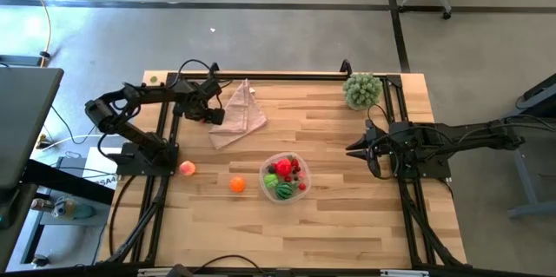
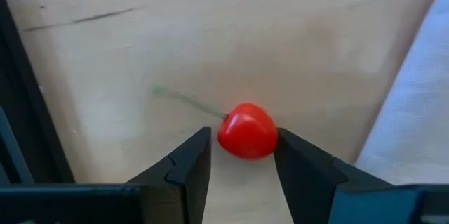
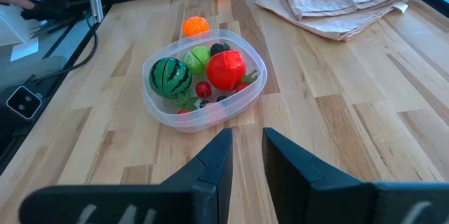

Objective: Pick and placing Produce into tupperware
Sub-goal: Put the cherry into the transparent bin

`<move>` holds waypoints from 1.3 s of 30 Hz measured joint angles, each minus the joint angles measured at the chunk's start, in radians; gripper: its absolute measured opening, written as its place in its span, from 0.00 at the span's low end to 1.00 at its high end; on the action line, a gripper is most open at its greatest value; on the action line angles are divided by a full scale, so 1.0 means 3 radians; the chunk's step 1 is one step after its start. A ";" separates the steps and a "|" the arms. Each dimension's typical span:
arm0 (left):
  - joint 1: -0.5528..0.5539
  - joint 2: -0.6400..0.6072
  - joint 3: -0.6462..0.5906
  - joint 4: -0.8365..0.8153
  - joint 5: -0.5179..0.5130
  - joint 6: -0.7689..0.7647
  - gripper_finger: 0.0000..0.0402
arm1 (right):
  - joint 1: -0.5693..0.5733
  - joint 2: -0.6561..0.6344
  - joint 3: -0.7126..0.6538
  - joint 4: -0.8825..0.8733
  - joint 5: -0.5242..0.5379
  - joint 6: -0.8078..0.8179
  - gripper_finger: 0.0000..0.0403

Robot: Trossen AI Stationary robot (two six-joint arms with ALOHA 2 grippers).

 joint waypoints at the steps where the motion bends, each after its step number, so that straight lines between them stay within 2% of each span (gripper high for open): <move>1: 0.0001 -0.0003 -0.0011 0.0030 -0.0002 0.0001 0.36 | 0.0001 0.0000 0.0000 0.0000 0.0000 0.0000 0.17; 16: 0.0001 0.0000 -0.0017 0.0219 -0.0076 -0.0134 0.36 | 0.0001 -0.0001 -0.0001 0.0000 0.0000 0.0000 0.17; 39: 0.0001 0.0000 -0.0020 0.0282 -0.0008 -0.0120 0.36 | 0.0001 0.0000 0.0000 0.0000 0.0000 0.0000 0.17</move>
